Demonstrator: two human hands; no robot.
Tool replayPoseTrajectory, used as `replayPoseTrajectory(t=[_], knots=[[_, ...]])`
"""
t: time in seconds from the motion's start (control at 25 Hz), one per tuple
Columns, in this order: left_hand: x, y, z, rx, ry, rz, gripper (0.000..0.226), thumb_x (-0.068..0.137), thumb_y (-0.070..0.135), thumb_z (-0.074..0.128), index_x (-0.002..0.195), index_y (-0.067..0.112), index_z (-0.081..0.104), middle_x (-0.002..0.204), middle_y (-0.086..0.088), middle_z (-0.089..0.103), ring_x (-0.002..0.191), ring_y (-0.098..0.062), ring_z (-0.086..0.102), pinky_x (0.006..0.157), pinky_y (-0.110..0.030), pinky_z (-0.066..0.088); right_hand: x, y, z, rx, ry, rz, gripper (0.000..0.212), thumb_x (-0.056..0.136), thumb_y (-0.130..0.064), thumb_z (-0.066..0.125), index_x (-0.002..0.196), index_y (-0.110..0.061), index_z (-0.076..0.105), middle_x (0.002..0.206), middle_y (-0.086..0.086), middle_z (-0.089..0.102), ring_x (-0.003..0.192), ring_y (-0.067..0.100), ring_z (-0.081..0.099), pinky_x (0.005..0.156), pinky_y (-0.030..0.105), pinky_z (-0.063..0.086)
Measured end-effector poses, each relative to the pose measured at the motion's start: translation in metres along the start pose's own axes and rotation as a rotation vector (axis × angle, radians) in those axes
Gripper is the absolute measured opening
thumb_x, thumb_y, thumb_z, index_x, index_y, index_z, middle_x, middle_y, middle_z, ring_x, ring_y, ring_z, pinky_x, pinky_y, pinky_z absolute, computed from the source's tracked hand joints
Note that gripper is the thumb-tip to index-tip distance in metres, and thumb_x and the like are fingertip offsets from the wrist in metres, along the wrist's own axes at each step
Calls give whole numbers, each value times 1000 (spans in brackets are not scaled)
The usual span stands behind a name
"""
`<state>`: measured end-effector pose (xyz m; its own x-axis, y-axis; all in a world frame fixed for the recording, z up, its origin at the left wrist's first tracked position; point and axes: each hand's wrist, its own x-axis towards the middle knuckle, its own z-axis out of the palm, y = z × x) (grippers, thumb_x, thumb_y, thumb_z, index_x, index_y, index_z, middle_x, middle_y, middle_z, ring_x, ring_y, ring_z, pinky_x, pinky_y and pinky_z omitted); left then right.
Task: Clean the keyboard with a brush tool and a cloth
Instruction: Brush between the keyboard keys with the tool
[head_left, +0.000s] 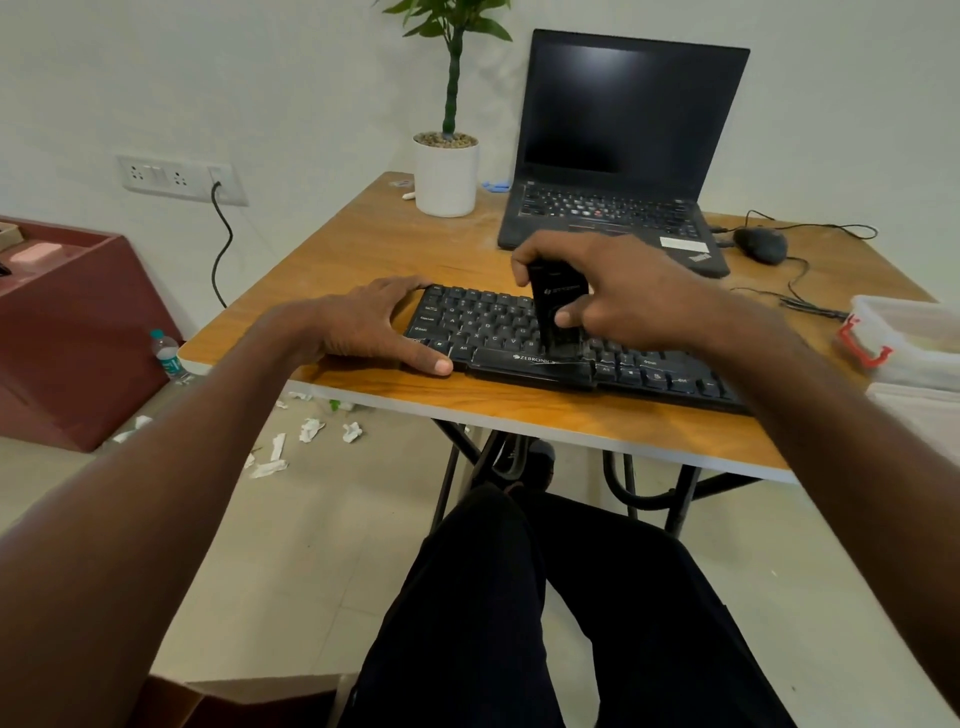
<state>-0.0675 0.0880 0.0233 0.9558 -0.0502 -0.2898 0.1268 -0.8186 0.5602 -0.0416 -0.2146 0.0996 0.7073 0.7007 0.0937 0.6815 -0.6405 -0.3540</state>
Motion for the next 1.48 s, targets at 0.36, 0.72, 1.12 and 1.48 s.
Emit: replayPoseTrajectory(t=[0.36, 0.72, 1.12, 1.48], knots=[[2, -2, 0, -5, -3, -4, 147, 35, 90, 83, 161, 51, 17, 166, 11, 23, 148, -26, 29, 122, -58, 31, -17, 8, 0, 17, 13, -50, 54, 91, -5, 70, 117, -48, 51, 122, -6, 57, 105, 17, 61, 72, 29, 58], [3, 0, 0, -7, -15, 5, 146, 38, 85, 83, 162, 47, 15, 167, 10, 23, 144, -23, 32, 117, -50, 36, -34, 18, 4, 66, 78, 17, 54, 92, -5, 69, 119, -46, 47, 120, -6, 58, 104, 19, 64, 78, 39, 63], [-3, 4, 1, -48, -27, -2, 142, 40, 79, 84, 161, 48, 16, 166, 11, 22, 141, -22, 32, 118, -49, 35, -22, 20, 3, 103, 178, 116, 47, 88, -18, 68, 122, -46, 51, 114, -6, 59, 94, 16, 65, 72, 36, 64], [-6, 13, 1, -108, 14, 23, 161, 21, 99, 74, 162, 46, 18, 172, 9, 12, 153, -31, 22, 122, -54, 28, -44, 40, -6, 201, 258, 139, 55, 88, -11, 71, 130, -42, 51, 118, -9, 56, 96, 14, 65, 70, 31, 64]])
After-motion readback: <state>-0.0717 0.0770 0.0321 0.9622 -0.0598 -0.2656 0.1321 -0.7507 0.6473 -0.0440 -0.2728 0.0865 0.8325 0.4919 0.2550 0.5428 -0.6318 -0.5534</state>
